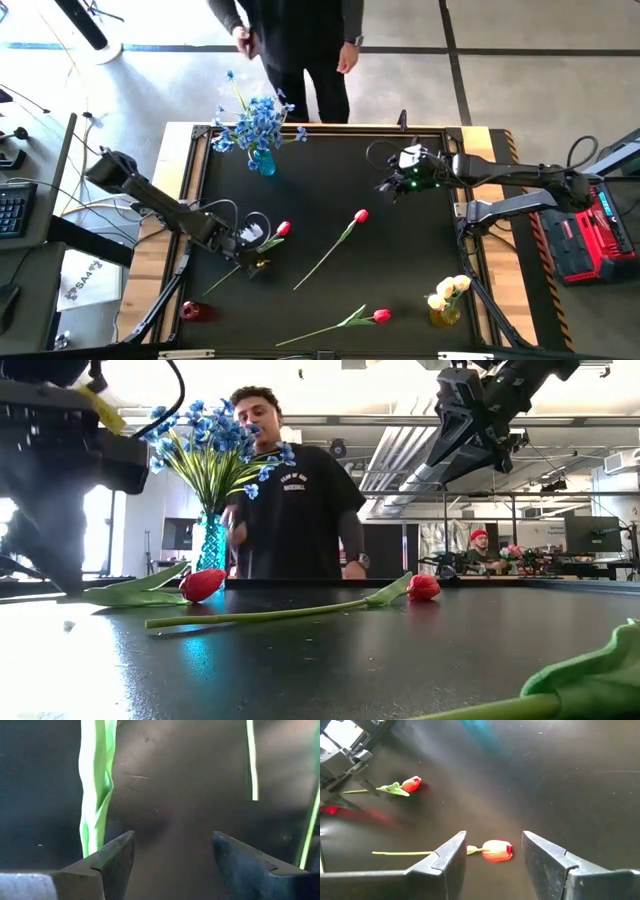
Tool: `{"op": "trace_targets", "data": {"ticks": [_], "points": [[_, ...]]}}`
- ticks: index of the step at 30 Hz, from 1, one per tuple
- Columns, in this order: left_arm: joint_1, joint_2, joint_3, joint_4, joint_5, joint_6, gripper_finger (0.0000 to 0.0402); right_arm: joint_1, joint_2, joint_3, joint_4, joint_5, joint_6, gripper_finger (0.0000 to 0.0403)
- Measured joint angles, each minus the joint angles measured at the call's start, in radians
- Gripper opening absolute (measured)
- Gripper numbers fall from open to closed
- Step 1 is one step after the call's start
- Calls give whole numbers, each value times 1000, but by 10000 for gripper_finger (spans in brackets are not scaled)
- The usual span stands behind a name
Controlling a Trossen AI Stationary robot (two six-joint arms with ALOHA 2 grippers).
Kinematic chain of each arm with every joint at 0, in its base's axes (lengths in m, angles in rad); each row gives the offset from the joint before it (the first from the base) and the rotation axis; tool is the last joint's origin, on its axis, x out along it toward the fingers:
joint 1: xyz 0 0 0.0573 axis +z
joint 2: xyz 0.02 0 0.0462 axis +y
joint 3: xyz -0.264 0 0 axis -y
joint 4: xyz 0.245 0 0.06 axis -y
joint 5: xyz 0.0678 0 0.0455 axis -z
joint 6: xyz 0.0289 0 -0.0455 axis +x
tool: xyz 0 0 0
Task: Sort flowers into vase by color
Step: Put the top left red tulip into the red vase
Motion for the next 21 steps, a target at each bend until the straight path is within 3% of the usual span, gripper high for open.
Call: {"op": "trace_targets", "data": {"ticks": [12,21], "points": [[-5,114,9,36,5,-125,240,45,0,0,-34,58,0,176],[2,120,59,-100,-28,-43,186,96,0,0,-46,105,4,168]]}}
